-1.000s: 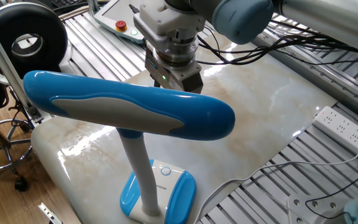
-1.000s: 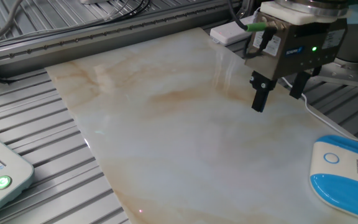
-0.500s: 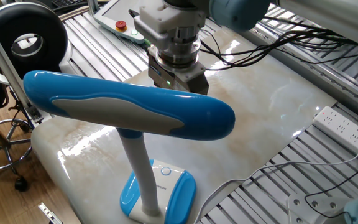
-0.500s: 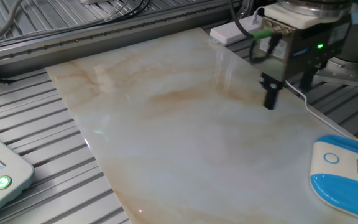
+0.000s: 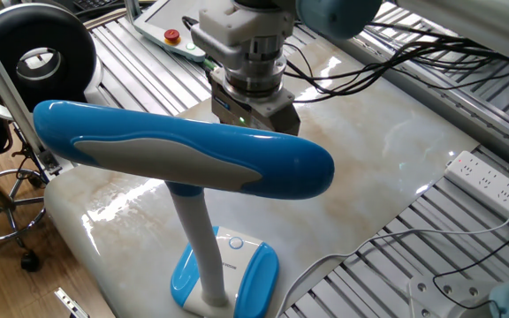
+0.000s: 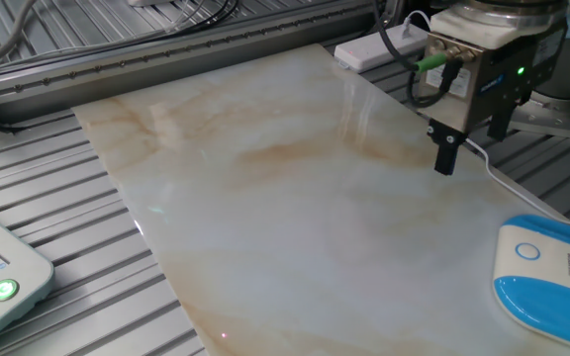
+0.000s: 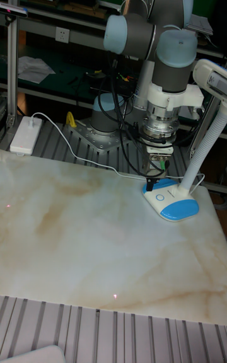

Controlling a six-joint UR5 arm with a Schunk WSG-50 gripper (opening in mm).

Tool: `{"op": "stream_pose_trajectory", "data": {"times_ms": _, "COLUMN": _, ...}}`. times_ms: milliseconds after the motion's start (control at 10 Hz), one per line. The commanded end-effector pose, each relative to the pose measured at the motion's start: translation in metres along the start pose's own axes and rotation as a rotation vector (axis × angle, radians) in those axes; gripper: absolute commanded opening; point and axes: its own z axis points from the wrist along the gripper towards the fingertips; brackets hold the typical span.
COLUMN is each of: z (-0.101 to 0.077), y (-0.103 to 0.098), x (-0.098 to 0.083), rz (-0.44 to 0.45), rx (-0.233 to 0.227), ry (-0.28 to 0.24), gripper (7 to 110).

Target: Turn on the desk lamp by pressing the button

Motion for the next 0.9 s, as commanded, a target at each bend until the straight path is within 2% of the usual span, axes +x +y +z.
{"op": "stream_pose_trajectory", "data": {"times_ms": 0, "z": -0.002, "y": 0.004, "x": -0.004, "rz": -0.025, "rx": -0.018, "ry": -0.019, "gripper": 88}}
{"op": "stream_pose_trajectory", "data": {"times_ms": 100, "z": -0.002, "y": 0.005, "x": -0.007, "rz": -0.048, "rx": -0.019, "ry": -0.031, "gripper": 88}}
{"op": "stream_pose_trajectory", "data": {"times_ms": 200, "z": 0.002, "y": 0.005, "x": -0.019, "rz": -0.026, "rx": -0.022, "ry": -0.054, "gripper": 88}}
{"op": "stream_pose_trajectory", "data": {"times_ms": 300, "z": 0.006, "y": 0.005, "x": -0.027, "rz": -0.012, "rx": -0.026, "ry": -0.056, "gripper": 88}}
{"op": "stream_pose_trajectory", "data": {"times_ms": 800, "z": 0.021, "y": 0.001, "x": -0.046, "rz": 0.031, "rx": 0.000, "ry": -0.030, "gripper": 88}}
